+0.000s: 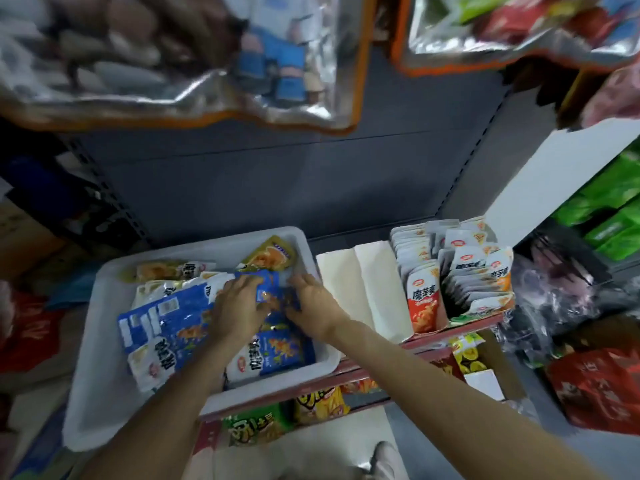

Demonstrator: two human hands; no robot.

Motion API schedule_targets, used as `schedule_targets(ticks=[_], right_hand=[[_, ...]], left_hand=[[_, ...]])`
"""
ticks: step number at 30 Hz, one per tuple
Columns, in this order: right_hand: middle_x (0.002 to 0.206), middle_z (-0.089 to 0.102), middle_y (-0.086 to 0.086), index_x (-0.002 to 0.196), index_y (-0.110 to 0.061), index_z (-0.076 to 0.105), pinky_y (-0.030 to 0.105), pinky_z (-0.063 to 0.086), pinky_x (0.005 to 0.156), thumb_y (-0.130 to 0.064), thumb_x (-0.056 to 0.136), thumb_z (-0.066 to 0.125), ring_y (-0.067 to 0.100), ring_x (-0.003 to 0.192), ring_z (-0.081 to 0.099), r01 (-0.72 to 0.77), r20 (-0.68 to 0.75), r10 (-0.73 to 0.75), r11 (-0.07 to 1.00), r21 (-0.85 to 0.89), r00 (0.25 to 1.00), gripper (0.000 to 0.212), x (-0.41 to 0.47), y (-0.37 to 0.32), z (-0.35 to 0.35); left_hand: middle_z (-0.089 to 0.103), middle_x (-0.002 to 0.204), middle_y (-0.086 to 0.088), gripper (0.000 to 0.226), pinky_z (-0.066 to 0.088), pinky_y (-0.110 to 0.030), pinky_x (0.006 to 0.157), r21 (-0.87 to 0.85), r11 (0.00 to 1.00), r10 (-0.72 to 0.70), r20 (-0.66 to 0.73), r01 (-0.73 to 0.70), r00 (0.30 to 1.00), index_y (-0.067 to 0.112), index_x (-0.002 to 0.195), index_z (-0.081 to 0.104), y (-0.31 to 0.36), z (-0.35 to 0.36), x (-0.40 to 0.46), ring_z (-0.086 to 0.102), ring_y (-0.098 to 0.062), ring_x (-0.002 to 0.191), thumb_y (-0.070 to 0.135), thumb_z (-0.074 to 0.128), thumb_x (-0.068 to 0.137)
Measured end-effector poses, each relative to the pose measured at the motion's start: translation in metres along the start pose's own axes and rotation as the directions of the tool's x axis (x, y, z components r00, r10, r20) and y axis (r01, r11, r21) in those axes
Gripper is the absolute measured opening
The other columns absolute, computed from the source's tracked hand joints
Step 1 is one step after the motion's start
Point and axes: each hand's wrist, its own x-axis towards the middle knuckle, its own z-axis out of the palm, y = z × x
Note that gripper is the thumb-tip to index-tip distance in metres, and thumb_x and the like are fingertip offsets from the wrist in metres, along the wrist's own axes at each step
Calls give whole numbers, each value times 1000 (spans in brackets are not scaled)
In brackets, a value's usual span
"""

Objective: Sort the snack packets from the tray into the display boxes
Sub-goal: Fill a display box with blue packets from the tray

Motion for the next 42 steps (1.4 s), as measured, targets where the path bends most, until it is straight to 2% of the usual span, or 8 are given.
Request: schedule_targets(ticks=[4, 8, 15, 21, 25, 29, 36, 42], right_hand=[[151, 20, 18, 147, -4, 12, 37, 27, 113, -19, 90, 59, 33, 138, 27, -95, 199, 114, 990, -103, 973, 75, 34, -7, 41], [156, 8, 13, 150, -9, -1, 34, 18, 116, -17, 92, 56, 29, 143, 17, -114, 228, 149, 980, -163, 962, 82, 53, -4, 56], [135, 36, 16, 142, -12, 28, 42, 41, 99, -29, 84, 68, 33, 126, 35, -119, 46, 152, 898, -423, 987, 73, 51, -8, 61], [110, 60, 15, 108, -9, 61, 34, 47, 80, -19, 90, 58, 34, 96, 59, -68, -172, 67, 998, -3, 983, 21, 41, -13, 28], [80, 66, -2, 98, -13, 64, 36, 59, 67, -12, 88, 64, 19, 76, 67, 18, -205, 108, 848, 530, 973, 10, 20, -15, -2], [85, 65, -2, 103, -9, 60, 23, 53, 59, 3, 83, 64, 14, 73, 63, 95, -267, 64, 836, 541, 962, 24, 2, 0, -37], [113, 61, -8, 142, -29, 28, 38, 56, 78, 15, 77, 63, 17, 100, 65, 156, -348, 64, 808, 568, 935, 85, -27, 40, -85], [110, 59, -7, 133, -37, 30, 45, 57, 77, 18, 81, 54, 18, 97, 66, 161, -484, 145, 829, 536, 863, 80, -49, 68, -111]], left_hand=[[14, 157, -5, 86, 17, -37, 116, 89, 996, -46, 188, 30, 981, 17, 148, 27, -38, -4, -2, 12, -25, 144, 45, 70, 79], [9, 158, -5, 87, 15, -35, 115, 52, 999, -18, 236, 6, 972, 17, 148, 25, -51, -7, -3, 9, -23, 145, 49, 68, 79], [19, 156, -6, 74, 20, -34, 114, -32, 999, -4, 175, 10, 985, 19, 146, 28, -52, -10, -5, 16, -24, 143, 28, 68, 84], [43, 141, -9, 90, 39, -33, 103, -538, 843, -97, -131, 12, 987, 17, 149, 18, -24, -26, -2, 43, -22, 127, 13, 74, 79], [60, 113, -4, 70, 50, -36, 89, -695, 719, -170, -131, 32, 977, 11, 140, 33, 3, -41, 4, 59, -19, 106, 16, 72, 82], [63, 78, 4, 14, 56, -29, 67, -816, 578, -15, -30, -15, 999, 17, 86, 55, 38, -50, 2, 63, -9, 71, 6, 63, 87], [66, 86, -11, 9, 56, -37, 72, -797, 600, 168, 33, -76, 985, 6, 95, 57, 98, -34, 4, 64, -20, 79, 9, 62, 89], [55, 124, -7, 43, 40, -30, 97, -442, 844, 321, -38, -304, 946, 9, 127, 50, 117, -7, 18, 52, -20, 115, 11, 63, 86]])
